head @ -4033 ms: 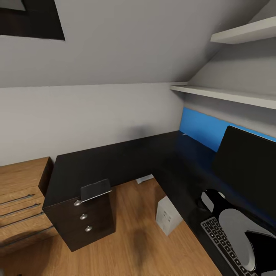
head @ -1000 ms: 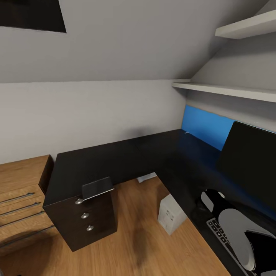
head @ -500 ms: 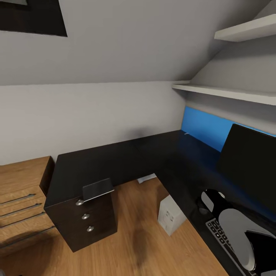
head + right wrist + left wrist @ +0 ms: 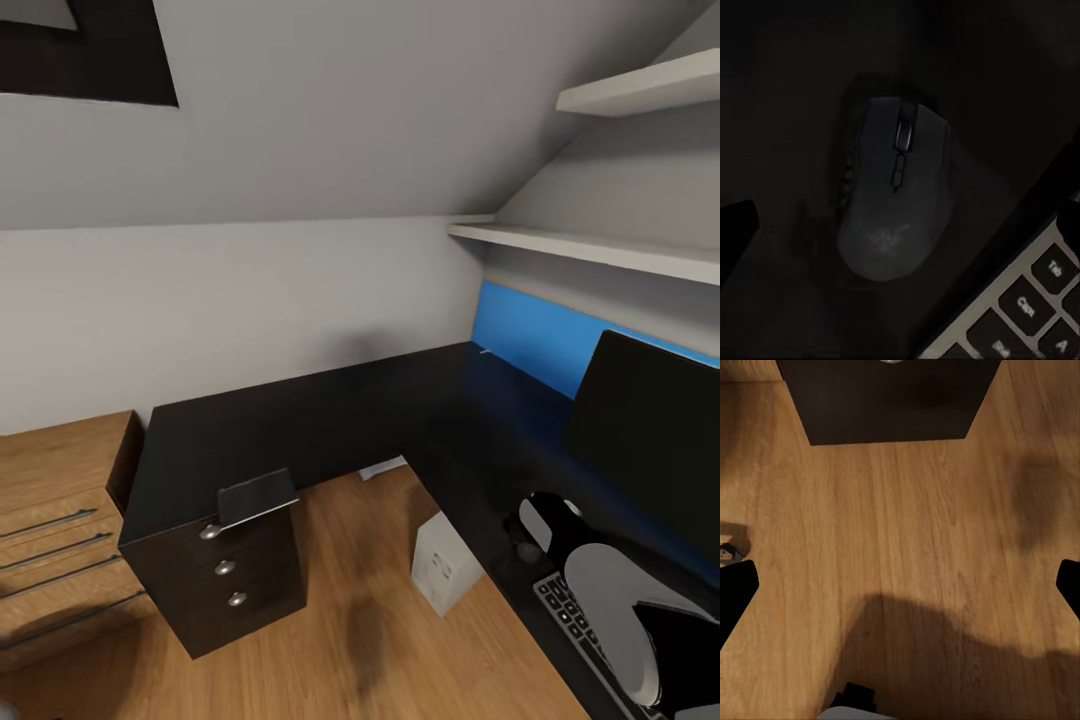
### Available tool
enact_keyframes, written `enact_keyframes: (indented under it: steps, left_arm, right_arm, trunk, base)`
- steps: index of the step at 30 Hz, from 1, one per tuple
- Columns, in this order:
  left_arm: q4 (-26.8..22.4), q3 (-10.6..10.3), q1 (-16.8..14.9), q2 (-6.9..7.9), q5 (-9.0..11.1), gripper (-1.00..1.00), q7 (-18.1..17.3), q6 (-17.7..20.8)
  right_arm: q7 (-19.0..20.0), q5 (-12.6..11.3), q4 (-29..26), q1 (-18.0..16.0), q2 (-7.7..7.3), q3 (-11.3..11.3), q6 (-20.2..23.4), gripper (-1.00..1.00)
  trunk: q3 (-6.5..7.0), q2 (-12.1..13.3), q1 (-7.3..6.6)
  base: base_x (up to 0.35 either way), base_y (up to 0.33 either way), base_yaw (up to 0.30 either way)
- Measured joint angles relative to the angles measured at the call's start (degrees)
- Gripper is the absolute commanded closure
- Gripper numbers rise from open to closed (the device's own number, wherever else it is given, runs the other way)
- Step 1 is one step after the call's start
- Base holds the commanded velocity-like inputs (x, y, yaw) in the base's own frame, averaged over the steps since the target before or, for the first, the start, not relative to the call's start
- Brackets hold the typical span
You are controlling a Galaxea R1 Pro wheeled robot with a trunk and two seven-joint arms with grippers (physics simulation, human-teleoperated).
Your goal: In the bedroom, organize the workspace by keeping the computer under the desk, ensuring the monitor is on the desk, placing the keyboard on the desk next to the monitor, placing the mouse on the desk next to the keyboard, moving the folder from the swivel chair onto the desk next to the mouse, stacking the notebook on top of the folder with the pen on top of the notebook, and positioning the swivel chair next to the desk.
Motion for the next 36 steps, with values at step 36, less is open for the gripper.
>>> enact_keyframes:
  steps: [36]
  left_arm:
    - [0.42, -0.04, 0.00, -0.17, -0.11, -1.00, -0.08, 0.00]
  right_arm:
    - [-2.40, 3.22, 2.71, 0.00, 7.12, 0.26, -11.22, -1.00]
  trunk:
    - [0.72, 1.62, -0.89]
  base:
    - [0.000, 0.000, 0.219]
